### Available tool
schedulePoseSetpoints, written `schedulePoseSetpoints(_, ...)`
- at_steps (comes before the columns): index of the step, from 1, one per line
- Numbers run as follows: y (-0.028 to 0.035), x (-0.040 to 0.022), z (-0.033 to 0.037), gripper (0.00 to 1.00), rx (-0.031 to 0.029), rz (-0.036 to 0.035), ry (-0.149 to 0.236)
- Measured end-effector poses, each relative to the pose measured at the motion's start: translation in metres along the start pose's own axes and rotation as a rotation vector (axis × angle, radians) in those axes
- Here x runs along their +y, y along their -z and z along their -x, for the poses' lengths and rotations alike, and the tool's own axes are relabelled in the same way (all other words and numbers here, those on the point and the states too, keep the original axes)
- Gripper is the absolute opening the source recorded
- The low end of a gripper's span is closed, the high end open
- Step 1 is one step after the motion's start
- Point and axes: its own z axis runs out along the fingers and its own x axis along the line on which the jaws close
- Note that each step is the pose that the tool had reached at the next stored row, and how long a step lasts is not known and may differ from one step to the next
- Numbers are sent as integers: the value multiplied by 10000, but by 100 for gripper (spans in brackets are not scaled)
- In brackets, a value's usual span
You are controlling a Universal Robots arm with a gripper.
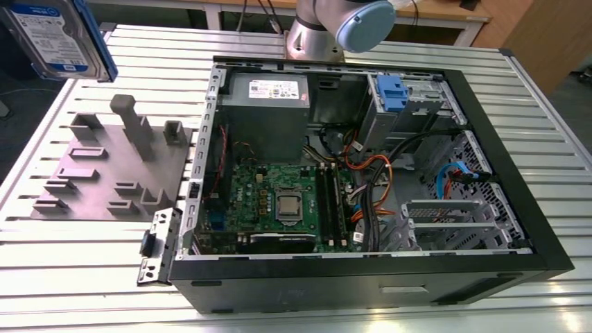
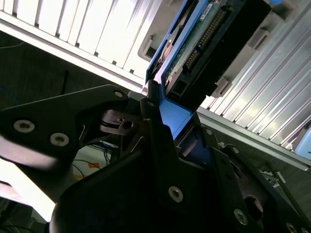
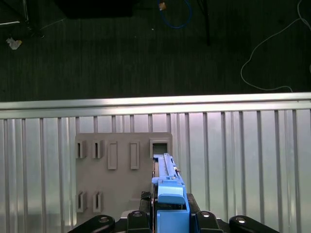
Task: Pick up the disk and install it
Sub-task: 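Pick up the disk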
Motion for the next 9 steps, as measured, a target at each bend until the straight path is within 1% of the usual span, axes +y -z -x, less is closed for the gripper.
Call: schedulePoseSetpoints(9, 23, 0, 0, 36, 1, 1, 0)
